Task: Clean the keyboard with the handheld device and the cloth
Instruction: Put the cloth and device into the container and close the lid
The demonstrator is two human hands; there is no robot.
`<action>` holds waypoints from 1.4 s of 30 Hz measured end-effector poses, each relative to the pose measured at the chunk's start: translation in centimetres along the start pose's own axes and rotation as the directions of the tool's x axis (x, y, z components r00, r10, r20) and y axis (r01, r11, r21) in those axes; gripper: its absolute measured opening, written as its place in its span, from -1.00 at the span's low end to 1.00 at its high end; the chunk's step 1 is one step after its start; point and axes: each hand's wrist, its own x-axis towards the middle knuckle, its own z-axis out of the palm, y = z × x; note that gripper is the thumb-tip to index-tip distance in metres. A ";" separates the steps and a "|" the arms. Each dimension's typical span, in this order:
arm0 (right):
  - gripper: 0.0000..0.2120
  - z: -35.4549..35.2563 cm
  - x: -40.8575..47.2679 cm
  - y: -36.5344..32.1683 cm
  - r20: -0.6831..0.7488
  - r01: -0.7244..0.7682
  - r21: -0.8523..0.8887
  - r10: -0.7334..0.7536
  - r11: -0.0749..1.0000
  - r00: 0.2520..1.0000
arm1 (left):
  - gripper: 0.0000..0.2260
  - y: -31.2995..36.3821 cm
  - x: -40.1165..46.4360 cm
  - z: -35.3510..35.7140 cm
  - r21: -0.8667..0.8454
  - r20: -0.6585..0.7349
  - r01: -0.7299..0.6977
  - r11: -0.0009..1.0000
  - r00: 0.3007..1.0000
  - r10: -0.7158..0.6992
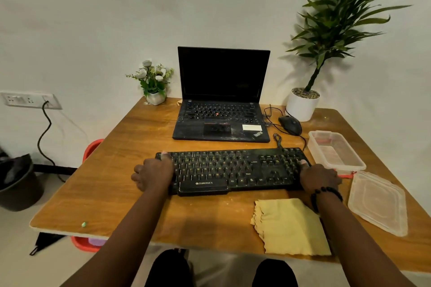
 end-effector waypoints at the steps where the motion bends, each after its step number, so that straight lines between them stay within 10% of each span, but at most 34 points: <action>1: -0.41 -0.1 0.2 -0.3 -0.014 0.023 0.002 -0.023 1.000 1.000 | -0.41 0.4 0.8 -0.3 -0.017 -0.011 -0.005 1.000 1.000 0.005; 17: -0.47 1.9 9.3 -10.9 -0.008 0.228 0.102 -0.229 0.968 0.973 | -0.26 8.1 17.7 3.6 -0.362 0.110 -0.074 0.929 0.986 0.121; 23: -0.43 3.4 10.8 -10.9 -0.059 0.223 0.160 -0.216 0.962 0.975 | -0.66 9.9 15.2 3.8 -0.353 0.169 -0.122 0.927 0.967 0.192; 28: -0.51 2.7 10.4 -10.1 -0.095 0.295 0.079 -0.287 0.952 0.953 | -0.51 8.9 15.0 4.1 -0.241 0.228 -0.220 0.945 0.934 0.276; 34: -0.68 1.0 6.7 -8.1 -0.090 0.393 -0.048 -0.396 0.918 0.914 | -0.45 8.9 9.9 2.7 -0.007 -0.096 -0.313 0.950 0.945 0.311; 38: -0.80 -1.9 1.2 -4.9 0.112 0.594 -0.111 -0.584 0.797 0.804 | -0.66 7.7 2.4 3.6 -0.043 -0.254 -0.477 0.878 0.855 0.452; 42: -0.78 -4.2 -3.1 -1.9 0.442 0.653 -0.160 -0.538 0.740 0.717 | -0.82 5.2 -6.1 6.7 -0.116 0.011 -0.655 0.747 0.751 0.660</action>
